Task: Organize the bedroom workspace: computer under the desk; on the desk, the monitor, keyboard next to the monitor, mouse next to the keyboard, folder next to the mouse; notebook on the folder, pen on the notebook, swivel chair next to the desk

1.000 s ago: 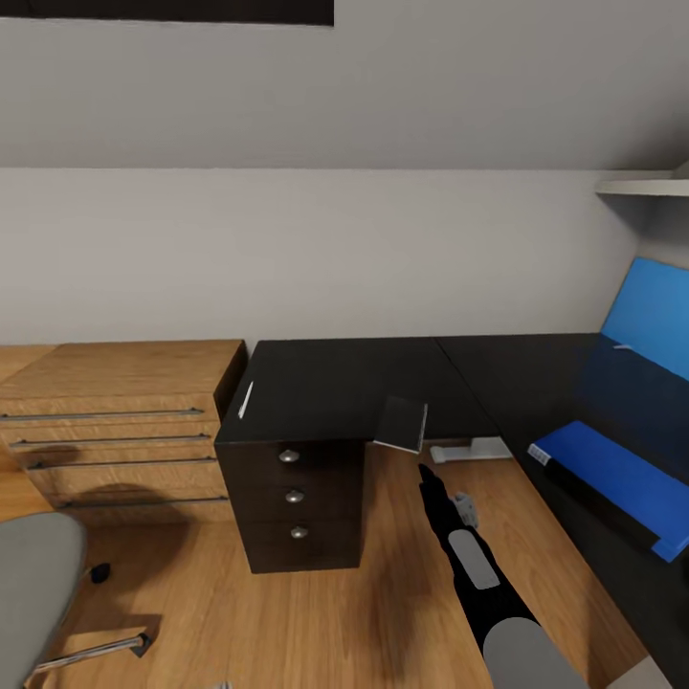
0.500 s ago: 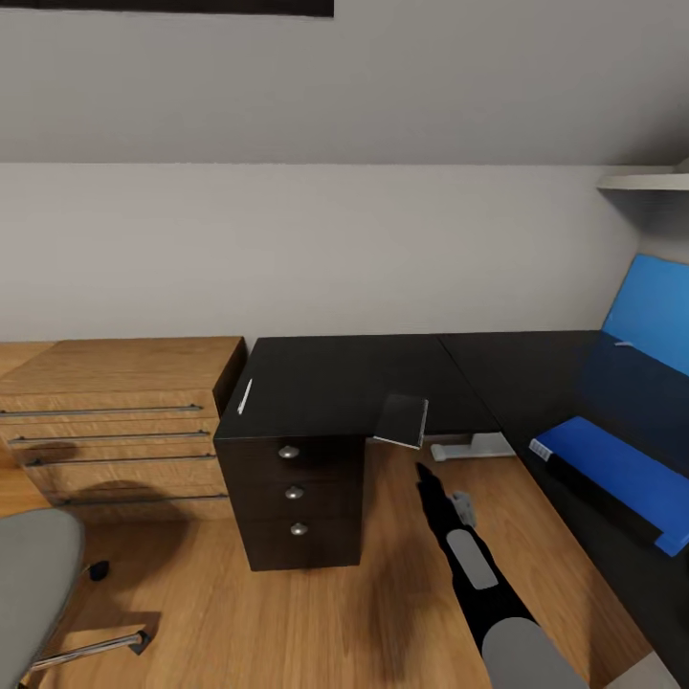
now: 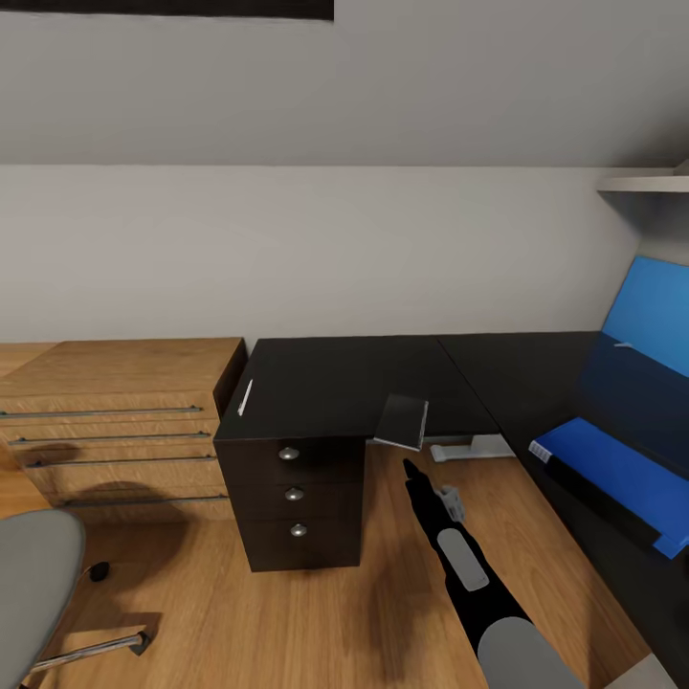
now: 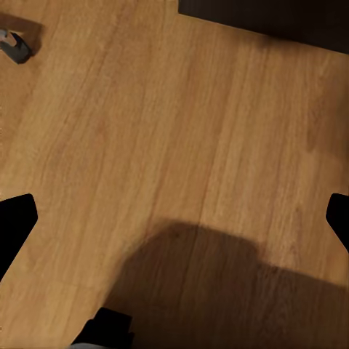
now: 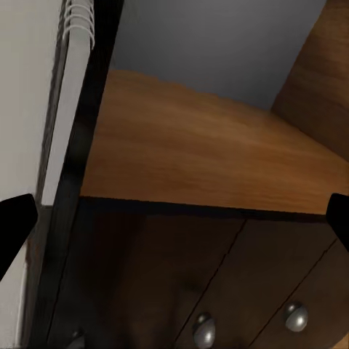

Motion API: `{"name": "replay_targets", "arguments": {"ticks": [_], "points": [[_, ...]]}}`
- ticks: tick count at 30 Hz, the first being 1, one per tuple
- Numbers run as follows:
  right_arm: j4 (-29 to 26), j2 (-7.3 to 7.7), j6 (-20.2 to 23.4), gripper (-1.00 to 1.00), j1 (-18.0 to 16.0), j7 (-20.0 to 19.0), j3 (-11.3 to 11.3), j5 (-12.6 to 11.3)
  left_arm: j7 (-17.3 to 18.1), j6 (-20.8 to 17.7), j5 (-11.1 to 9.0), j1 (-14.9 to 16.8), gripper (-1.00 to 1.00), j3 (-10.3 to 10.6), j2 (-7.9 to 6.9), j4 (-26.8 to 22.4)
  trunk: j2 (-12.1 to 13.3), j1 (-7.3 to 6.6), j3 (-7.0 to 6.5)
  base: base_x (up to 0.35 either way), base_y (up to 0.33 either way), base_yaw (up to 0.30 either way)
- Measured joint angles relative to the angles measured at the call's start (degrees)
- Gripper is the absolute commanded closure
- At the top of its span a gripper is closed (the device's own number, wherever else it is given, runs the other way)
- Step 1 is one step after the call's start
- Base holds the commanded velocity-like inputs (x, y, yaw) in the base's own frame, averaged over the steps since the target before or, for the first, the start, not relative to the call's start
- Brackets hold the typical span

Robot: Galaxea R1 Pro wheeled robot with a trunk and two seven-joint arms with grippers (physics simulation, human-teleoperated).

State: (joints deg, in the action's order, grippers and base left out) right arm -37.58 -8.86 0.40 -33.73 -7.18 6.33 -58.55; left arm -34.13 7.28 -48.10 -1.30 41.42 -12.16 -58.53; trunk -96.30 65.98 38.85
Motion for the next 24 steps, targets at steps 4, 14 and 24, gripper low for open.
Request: {"name": "replay_targets", "arguments": {"ticks": [4, 14, 24], "points": [[0.0, 0.06, 0.0, -1.00, 0.0, -0.3, -0.1, 0.0, 0.0, 0.0, 0.0, 0.0, -1.00, 0.0, 0.00, 0.7, 1.6, -0.88, -0.72, 0.000, 0.000, 0.000], [0.0, 0.12, 0.0, -1.00, 0.0, -0.5, -0.1, 0.0, 0.1, -0.1, 0.2, 0.0, -1.00, 0.2, 0.08, 3.1, 3.6, -1.98, -1.62, 0.000, 0.000, 0.000], [-0.1, 0.21, 0.0, -1.00, 0.0, -0.5, -0.1, -0.1, 0.0, -0.1, 0.2, 0.0, -1.00, 0.5, 0.09, 3.6, 3.6, -1.98, -1.62, 0.000, 0.000, 0.000]]}}
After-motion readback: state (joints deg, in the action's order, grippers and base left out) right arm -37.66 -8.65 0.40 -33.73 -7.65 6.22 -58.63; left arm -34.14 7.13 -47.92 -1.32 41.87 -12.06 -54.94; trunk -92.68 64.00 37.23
